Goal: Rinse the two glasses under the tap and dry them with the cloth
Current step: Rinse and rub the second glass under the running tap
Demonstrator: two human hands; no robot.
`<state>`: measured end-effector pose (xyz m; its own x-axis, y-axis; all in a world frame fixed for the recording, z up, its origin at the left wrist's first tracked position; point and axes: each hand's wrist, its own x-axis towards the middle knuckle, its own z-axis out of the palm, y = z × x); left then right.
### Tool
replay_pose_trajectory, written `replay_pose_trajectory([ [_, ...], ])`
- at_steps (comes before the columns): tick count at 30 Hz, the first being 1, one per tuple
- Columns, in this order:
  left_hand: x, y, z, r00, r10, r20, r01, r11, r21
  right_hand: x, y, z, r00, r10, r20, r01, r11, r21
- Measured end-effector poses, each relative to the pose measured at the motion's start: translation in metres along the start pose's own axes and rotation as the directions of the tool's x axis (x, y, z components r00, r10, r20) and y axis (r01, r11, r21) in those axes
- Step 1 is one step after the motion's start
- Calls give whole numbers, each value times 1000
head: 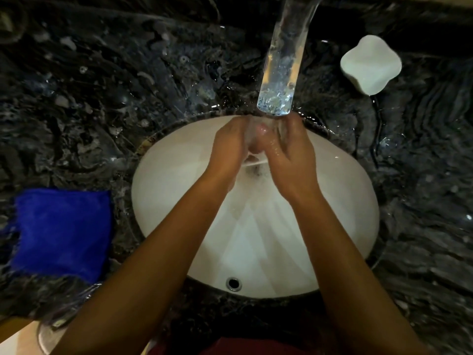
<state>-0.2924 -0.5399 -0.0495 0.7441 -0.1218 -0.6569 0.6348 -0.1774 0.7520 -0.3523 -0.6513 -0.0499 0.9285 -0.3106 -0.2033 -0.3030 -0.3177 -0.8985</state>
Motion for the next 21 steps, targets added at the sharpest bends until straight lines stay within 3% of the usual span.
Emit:
replay_pose_trajectory([
  [2, -1, 13, 0, 994, -27, 108, 20, 998, 61, 5, 4, -2, 999, 43, -3, -43, 998, -36],
  [4, -2, 13, 0, 993, -4, 114, -17, 984, 179, 12, 2, -3, 981, 192, -11, -191, 981, 36],
  [7, -10, 1, -1, 959, 270, 88, -280, 951, 130, 25, -5, -6, 882, 469, 41, -458, 834, 308],
  [11, -17, -3, -1, 866, 492, 88, -499, 863, 78, 20, 1, -4, 803, 504, 319, -594, 628, 503],
  [14, -10, 7, -8, 883, 418, 211, -429, 903, 3, 17, 12, -5, 735, 462, 496, -674, 420, 608],
  [17, -2, 7, -15, 905, 313, 287, -315, 948, -41, 18, 19, -4, 682, 468, 562, -731, 429, 531],
  [21, -4, -3, -9, 913, 266, 308, -251, 964, -89, 16, 20, 2, 714, 513, 476, -698, 462, 548],
])
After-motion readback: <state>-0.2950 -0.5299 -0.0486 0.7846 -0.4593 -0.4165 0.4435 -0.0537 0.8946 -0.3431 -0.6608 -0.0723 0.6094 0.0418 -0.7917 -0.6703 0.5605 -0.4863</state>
